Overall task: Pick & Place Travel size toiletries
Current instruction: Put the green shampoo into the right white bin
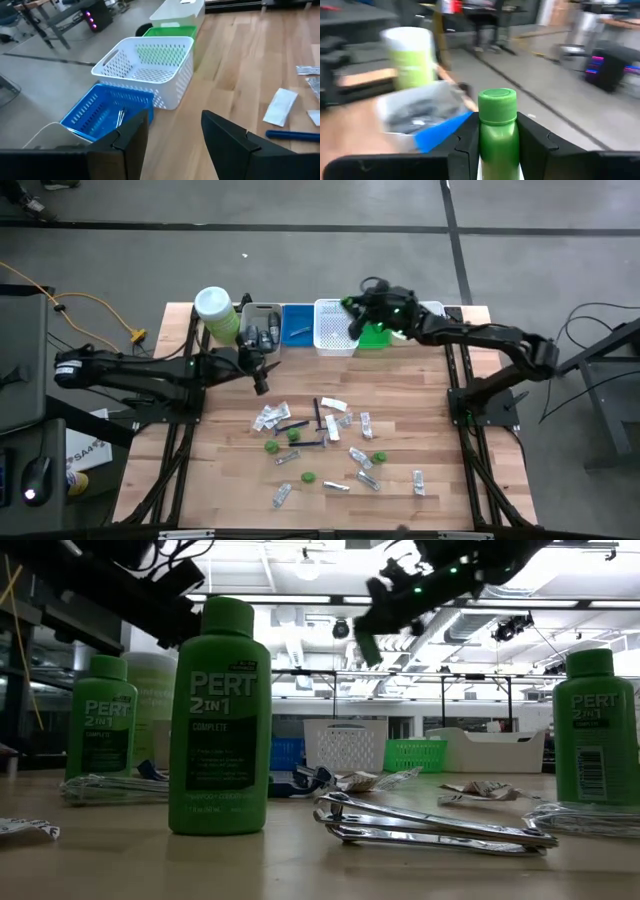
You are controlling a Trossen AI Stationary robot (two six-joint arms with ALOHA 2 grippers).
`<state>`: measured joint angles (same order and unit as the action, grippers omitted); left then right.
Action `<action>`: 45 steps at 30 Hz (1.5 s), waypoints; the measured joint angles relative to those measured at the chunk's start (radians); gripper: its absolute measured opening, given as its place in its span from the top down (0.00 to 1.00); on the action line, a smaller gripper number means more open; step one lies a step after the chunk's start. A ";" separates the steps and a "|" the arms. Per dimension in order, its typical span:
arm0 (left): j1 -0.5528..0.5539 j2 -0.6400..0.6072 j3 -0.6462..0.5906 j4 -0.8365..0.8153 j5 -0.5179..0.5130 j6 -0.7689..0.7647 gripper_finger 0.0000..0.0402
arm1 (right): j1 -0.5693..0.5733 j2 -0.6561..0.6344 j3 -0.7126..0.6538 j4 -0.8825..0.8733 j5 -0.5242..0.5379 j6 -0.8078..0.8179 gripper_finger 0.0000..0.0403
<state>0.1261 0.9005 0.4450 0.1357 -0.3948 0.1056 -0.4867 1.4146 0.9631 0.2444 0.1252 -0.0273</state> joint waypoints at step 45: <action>0.169 0.001 0.000 0.098 0.212 0.041 0.55 | -0.306 0.260 -0.517 0.680 0.398 0.365 0.79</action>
<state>0.2947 0.9012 0.4452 0.2333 -0.1824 0.1470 -0.7925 1.6741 0.4461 0.9245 0.5228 0.3378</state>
